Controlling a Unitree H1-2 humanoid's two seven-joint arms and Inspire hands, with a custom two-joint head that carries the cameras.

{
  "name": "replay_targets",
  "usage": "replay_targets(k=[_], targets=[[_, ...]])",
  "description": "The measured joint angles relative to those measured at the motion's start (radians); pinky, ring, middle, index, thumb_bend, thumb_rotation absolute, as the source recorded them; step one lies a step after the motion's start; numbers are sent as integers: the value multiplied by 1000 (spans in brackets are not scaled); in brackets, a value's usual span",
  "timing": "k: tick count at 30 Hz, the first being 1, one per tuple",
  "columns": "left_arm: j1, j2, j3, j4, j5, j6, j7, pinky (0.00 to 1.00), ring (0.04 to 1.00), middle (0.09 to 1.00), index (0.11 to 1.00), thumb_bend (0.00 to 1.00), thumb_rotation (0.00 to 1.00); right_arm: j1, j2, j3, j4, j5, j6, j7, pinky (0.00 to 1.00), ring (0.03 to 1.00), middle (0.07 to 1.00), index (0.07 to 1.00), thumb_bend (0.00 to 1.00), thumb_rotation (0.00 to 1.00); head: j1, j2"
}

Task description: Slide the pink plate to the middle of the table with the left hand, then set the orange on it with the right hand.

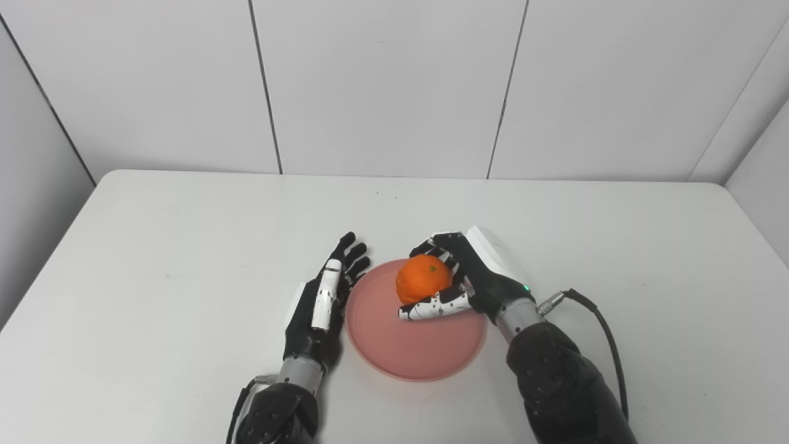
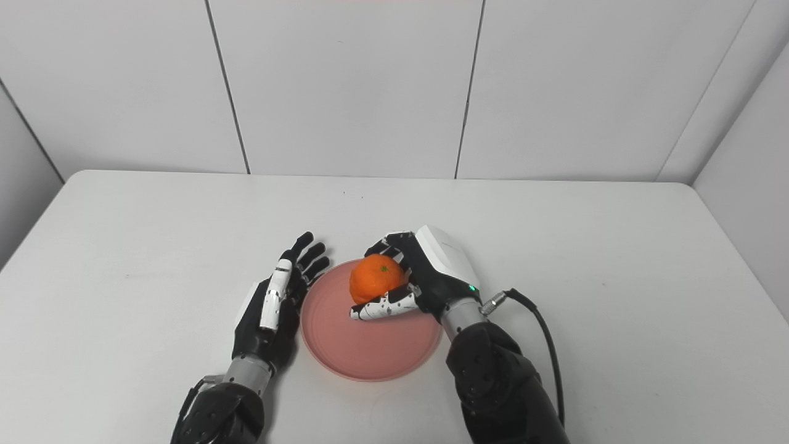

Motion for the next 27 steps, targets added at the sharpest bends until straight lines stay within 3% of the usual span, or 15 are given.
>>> replay_targets(k=[27], targets=[[0, -26, 10, 7, 6, -23, 30, 913, 923, 926, 913, 389, 1000, -14, -1, 118, 110, -11, -31, -68, 296, 369, 458, 486, 518, 128, 20, 5]])
